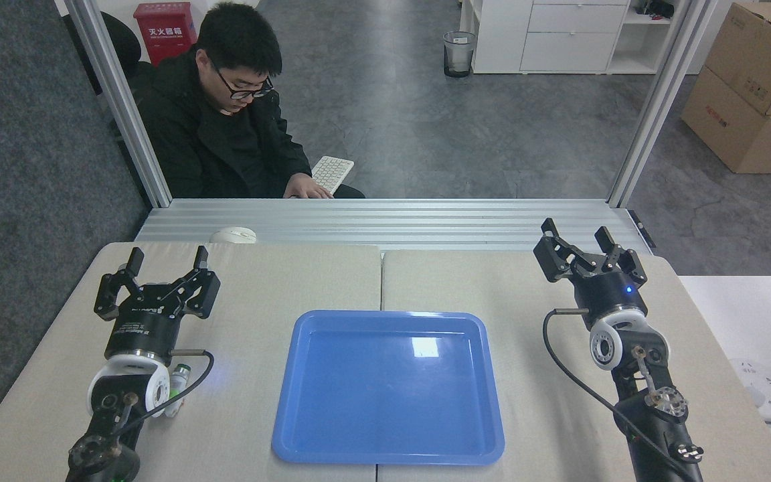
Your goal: Pick up switch part and place in tray
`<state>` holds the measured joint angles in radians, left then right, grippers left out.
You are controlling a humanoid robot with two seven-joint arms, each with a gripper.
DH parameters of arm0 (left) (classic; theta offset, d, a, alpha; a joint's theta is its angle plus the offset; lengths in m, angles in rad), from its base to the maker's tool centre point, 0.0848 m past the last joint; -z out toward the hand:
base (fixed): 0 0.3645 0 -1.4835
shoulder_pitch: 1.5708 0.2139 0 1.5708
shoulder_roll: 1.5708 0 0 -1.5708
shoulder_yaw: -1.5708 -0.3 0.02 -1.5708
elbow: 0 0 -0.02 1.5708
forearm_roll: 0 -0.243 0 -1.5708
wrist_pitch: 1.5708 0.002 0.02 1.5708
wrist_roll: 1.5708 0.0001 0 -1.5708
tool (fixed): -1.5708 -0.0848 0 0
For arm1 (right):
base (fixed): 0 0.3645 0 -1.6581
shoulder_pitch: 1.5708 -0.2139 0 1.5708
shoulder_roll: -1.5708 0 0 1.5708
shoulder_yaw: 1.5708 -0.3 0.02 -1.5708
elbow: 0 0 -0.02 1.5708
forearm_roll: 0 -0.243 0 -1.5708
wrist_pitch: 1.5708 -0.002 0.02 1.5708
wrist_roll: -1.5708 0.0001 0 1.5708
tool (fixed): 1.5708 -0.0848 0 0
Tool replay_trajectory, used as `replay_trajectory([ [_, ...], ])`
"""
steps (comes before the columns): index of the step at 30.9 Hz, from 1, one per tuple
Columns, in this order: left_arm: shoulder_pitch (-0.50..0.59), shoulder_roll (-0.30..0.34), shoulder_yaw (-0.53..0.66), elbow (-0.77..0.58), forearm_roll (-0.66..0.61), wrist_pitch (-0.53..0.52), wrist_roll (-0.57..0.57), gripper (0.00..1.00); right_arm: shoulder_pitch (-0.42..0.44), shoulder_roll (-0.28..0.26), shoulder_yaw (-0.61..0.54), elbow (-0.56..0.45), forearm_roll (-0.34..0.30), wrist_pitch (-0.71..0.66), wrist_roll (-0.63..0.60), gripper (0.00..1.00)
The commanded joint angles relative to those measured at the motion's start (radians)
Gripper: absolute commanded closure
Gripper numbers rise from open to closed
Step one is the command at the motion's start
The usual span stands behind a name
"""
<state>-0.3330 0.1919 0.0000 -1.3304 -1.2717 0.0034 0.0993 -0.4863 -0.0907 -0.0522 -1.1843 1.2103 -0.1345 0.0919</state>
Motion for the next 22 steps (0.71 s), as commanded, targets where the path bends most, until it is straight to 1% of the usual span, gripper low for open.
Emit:
replay_trajectory([
  [1,0.018,0.001,-0.017,-0.001,0.000,0.001,0.002,0.01,0.000,0.000,0.000,0.000,0.000,0.000,0.000,0.00],
  [6,0.061,0.001,-0.014,0.002,0.000,0.000,0.016,0.01,0.000,0.000,0.000,0.000,-0.002,0.000,0.000,0.00],
  [10,0.121,0.001,-0.003,0.002,-0.002,0.000,0.025,0.01,0.000,0.000,0.000,0.000,0.000,0.000,0.000,0.00],
  [14,0.186,0.000,0.006,0.000,-0.002,0.001,0.063,0.01,0.000,0.000,0.000,0.000,0.000,0.000,0.000,0.00],
  [22,0.276,-0.002,0.009,0.030,-0.003,0.001,0.092,0.01,0.000,-0.001,0.000,0.000,0.000,0.000,0.000,0.00],
])
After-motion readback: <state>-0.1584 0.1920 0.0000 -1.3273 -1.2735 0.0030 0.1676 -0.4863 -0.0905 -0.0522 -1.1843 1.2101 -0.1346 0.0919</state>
